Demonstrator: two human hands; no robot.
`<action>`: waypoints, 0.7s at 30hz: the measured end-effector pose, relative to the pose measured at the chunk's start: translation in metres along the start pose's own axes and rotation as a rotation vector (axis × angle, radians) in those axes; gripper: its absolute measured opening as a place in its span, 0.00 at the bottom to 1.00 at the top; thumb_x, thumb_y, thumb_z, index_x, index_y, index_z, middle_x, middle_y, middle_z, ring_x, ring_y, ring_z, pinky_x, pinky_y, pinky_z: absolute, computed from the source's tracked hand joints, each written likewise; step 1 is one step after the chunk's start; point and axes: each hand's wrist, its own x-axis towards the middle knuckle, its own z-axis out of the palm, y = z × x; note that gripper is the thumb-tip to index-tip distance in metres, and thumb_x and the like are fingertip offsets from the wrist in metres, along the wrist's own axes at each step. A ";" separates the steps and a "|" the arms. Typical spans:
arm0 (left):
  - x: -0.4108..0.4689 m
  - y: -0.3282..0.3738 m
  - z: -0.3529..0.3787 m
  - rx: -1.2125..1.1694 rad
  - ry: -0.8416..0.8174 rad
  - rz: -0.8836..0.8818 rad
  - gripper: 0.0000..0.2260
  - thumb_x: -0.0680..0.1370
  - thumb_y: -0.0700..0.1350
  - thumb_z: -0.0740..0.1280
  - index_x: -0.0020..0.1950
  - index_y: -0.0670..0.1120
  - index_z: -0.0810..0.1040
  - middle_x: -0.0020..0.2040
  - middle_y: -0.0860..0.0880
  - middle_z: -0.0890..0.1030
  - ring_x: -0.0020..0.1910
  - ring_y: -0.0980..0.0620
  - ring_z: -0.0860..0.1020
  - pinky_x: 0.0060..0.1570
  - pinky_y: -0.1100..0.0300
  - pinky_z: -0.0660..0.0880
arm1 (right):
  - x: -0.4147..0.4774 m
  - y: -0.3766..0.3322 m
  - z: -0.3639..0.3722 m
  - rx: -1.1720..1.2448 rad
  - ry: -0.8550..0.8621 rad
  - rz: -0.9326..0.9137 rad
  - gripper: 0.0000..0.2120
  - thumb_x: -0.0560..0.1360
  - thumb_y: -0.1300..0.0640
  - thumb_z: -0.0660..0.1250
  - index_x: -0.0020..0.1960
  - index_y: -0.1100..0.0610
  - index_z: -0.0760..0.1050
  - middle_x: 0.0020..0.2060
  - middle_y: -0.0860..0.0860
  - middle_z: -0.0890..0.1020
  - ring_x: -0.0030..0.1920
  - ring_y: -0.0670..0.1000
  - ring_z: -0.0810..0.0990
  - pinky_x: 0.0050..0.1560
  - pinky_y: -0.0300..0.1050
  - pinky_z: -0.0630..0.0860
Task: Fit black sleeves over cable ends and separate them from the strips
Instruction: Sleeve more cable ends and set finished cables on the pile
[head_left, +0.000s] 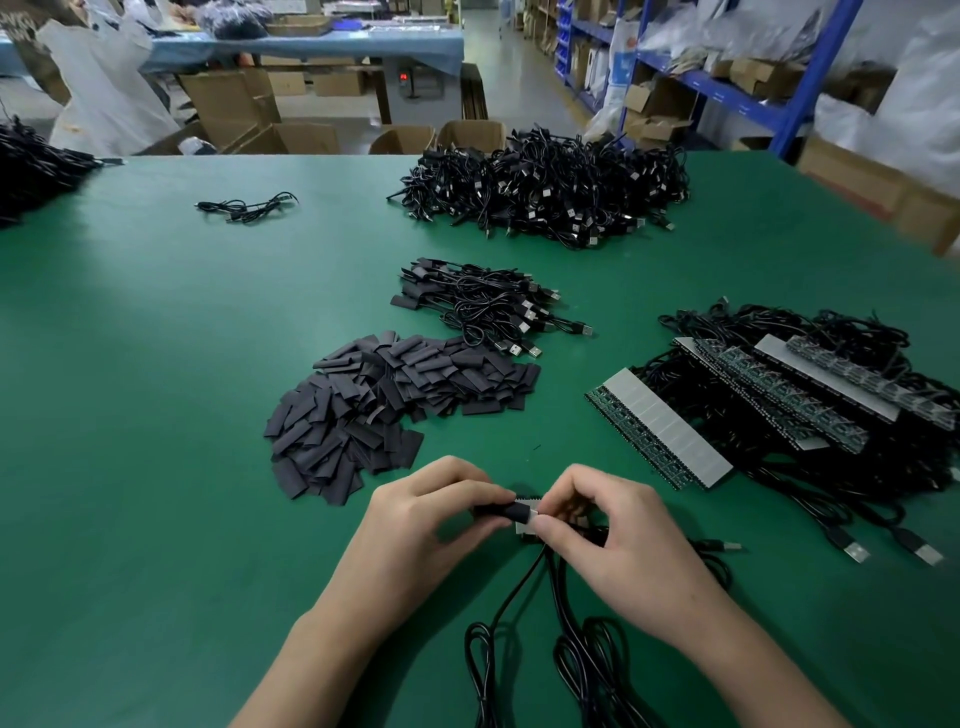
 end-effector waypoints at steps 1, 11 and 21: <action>0.000 0.000 0.000 -0.003 -0.006 0.003 0.09 0.76 0.46 0.78 0.56 0.50 0.86 0.51 0.58 0.80 0.48 0.59 0.82 0.47 0.60 0.80 | 0.000 -0.001 0.000 0.011 0.000 0.008 0.07 0.76 0.53 0.74 0.41 0.47 0.78 0.38 0.40 0.83 0.42 0.43 0.81 0.41 0.31 0.72; 0.001 0.004 0.002 -0.019 -0.005 -0.015 0.09 0.77 0.49 0.76 0.56 0.50 0.86 0.51 0.57 0.81 0.48 0.60 0.82 0.49 0.62 0.80 | 0.002 -0.002 0.000 0.112 0.026 0.071 0.08 0.74 0.55 0.77 0.41 0.43 0.82 0.36 0.38 0.84 0.40 0.39 0.81 0.43 0.28 0.72; 0.004 0.015 0.003 -0.041 0.236 -0.191 0.11 0.73 0.46 0.77 0.54 0.47 0.88 0.48 0.56 0.85 0.45 0.60 0.82 0.50 0.67 0.77 | 0.004 0.004 -0.002 0.320 0.082 0.102 0.07 0.75 0.56 0.76 0.45 0.45 0.82 0.38 0.48 0.87 0.39 0.47 0.85 0.45 0.38 0.80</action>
